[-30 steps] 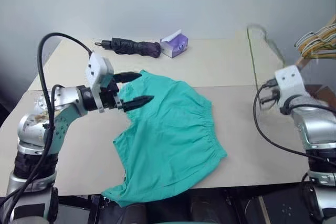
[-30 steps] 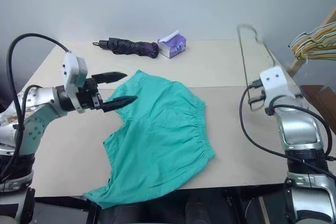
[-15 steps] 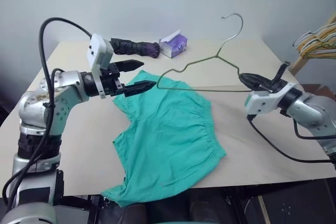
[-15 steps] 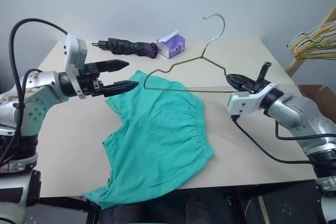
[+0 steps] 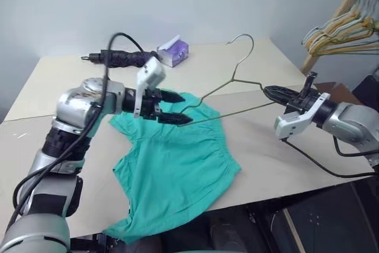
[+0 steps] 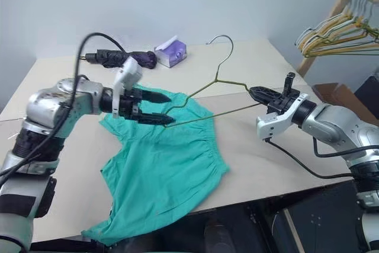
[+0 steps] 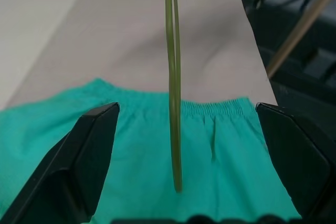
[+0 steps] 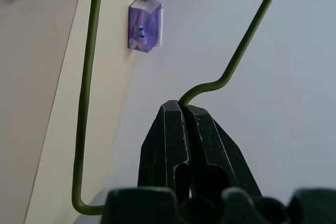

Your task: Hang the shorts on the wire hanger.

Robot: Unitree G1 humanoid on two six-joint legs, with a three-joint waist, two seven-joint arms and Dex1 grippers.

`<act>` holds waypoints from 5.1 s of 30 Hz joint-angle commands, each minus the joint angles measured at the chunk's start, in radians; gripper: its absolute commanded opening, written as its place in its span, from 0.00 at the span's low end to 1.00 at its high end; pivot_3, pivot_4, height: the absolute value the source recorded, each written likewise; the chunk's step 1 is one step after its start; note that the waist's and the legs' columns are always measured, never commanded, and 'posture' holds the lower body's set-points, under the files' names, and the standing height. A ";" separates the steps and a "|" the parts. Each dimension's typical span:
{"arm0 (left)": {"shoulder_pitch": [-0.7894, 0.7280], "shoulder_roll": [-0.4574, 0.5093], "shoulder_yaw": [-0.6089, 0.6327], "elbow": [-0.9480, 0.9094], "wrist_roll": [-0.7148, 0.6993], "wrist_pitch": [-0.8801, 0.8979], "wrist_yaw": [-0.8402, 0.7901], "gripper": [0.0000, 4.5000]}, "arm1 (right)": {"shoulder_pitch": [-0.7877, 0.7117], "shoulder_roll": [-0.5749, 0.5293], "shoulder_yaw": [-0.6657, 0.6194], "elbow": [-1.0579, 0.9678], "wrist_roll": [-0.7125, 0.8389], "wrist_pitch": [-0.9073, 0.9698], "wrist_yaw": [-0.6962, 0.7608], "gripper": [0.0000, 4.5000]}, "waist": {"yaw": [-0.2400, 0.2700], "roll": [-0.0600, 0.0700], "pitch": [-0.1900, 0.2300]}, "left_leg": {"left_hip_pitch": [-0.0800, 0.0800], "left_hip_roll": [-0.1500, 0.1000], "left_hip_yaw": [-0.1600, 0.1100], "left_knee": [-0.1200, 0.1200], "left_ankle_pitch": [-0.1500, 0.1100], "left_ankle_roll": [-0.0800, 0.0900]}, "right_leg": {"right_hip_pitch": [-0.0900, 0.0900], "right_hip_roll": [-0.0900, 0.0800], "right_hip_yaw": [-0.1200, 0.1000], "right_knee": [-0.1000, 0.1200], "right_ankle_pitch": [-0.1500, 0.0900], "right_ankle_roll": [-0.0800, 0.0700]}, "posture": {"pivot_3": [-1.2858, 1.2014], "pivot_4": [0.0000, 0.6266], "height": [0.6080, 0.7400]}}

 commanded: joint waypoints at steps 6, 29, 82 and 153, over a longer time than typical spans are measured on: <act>-0.041 -0.085 -0.045 0.082 0.148 -0.062 0.044 1.00 | -0.037 0.007 -0.045 -0.083 0.025 0.018 0.018 0.00 | -0.037 0.003 -0.002 | 0.001 0.000 -0.001 0.000 0.000 0.000 | 0.001 0.000 0.000 0.001 0.000 0.000 | 0.44 0.00 1.00; 0.016 -0.053 0.029 0.008 0.131 -0.049 -0.024 0.01 | -0.067 0.044 -0.031 -0.070 0.077 0.023 0.091 0.00 | -0.042 0.007 -0.005 | 0.002 -0.002 -0.003 0.000 0.000 0.000 | 0.001 -0.001 0.000 0.003 0.000 0.000 | 0.45 0.01 1.00; 0.297 0.093 0.107 -0.080 0.311 -0.679 -0.105 0.00 | -0.174 0.146 0.235 -0.466 0.757 1.398 1.011 0.00 | 0.057 0.006 -0.008 | -0.003 -0.003 -0.002 0.006 0.000 0.001 | -0.004 -0.002 -0.001 0.009 -0.001 0.003 | 0.48 0.02 1.00; 0.395 0.109 0.405 -0.216 -0.079 -0.402 -0.109 0.99 | -0.003 0.036 0.140 -0.026 1.233 2.001 1.065 0.00 | 0.141 0.004 -0.007 | -0.003 -0.003 -0.001 0.004 -0.002 0.002 | 0.000 -0.002 -0.001 -0.001 -0.001 0.004 | 0.53 0.01 1.00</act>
